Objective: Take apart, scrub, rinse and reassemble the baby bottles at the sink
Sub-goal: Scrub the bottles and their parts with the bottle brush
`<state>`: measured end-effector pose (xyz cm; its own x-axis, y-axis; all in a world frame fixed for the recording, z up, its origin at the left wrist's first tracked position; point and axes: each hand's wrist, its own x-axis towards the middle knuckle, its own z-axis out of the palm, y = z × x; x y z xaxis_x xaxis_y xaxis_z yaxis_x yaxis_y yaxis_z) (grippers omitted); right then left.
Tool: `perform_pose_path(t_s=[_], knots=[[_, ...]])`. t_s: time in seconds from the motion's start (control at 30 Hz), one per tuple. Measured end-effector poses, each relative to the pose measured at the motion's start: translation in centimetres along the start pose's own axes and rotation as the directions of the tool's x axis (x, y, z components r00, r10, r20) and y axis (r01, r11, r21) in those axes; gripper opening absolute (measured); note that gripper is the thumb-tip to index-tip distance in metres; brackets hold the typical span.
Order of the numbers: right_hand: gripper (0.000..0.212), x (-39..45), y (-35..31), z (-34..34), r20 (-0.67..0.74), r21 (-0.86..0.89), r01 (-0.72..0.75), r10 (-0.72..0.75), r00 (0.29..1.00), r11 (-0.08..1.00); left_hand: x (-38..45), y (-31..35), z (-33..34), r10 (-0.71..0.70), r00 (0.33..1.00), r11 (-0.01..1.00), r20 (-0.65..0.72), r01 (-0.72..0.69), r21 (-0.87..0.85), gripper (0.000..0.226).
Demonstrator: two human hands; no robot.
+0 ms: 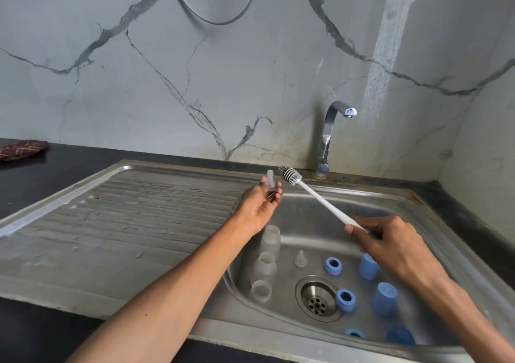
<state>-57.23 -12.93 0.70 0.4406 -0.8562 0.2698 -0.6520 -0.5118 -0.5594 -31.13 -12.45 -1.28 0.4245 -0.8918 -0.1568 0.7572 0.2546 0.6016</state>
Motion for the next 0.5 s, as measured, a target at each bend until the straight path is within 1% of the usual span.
perform_pose_path(t_s=[0.1, 0.23, 0.33, 0.43, 0.5], knots=[[0.034, 0.0, 0.0, 0.2, 0.015, -0.006, 0.01, -0.01, 1.0, 1.0, -0.1, 0.1, -0.2, 0.058, 0.998, 0.998, -0.004, -0.058, 0.011, 0.017], [0.034, 0.1, 0.1, 0.1, 0.004, -0.022, 0.01, -0.01, 1.0, 1.0, -0.6, -0.4, 0.1, 0.048, 0.998, 0.995, 0.042, -0.051, 0.081, 0.011], [0.034, 0.1, 0.0, 0.1, -0.002, -0.021, 0.009, -0.009, 1.0, 1.0, -1.0, -1.0, 0.2, 0.044, 0.998, 0.994, 0.038, -0.047, 0.102, 0.01], [0.034, 0.3, 0.2, 0.4, -0.003, 0.003, 0.01, -0.01, 1.0, 1.0, -1.3, -1.1, 0.5, 0.053, 0.999, 0.993, -0.002, -0.052, 0.101, 0.011], [0.033, 0.3, 0.3, 0.4, 0.013, 0.026, 0.015, -0.015, 1.0, 1.0, -1.1, -0.7, 0.5, 0.08, 0.994, 0.995, -0.074, -0.076, 0.062, 0.012]])
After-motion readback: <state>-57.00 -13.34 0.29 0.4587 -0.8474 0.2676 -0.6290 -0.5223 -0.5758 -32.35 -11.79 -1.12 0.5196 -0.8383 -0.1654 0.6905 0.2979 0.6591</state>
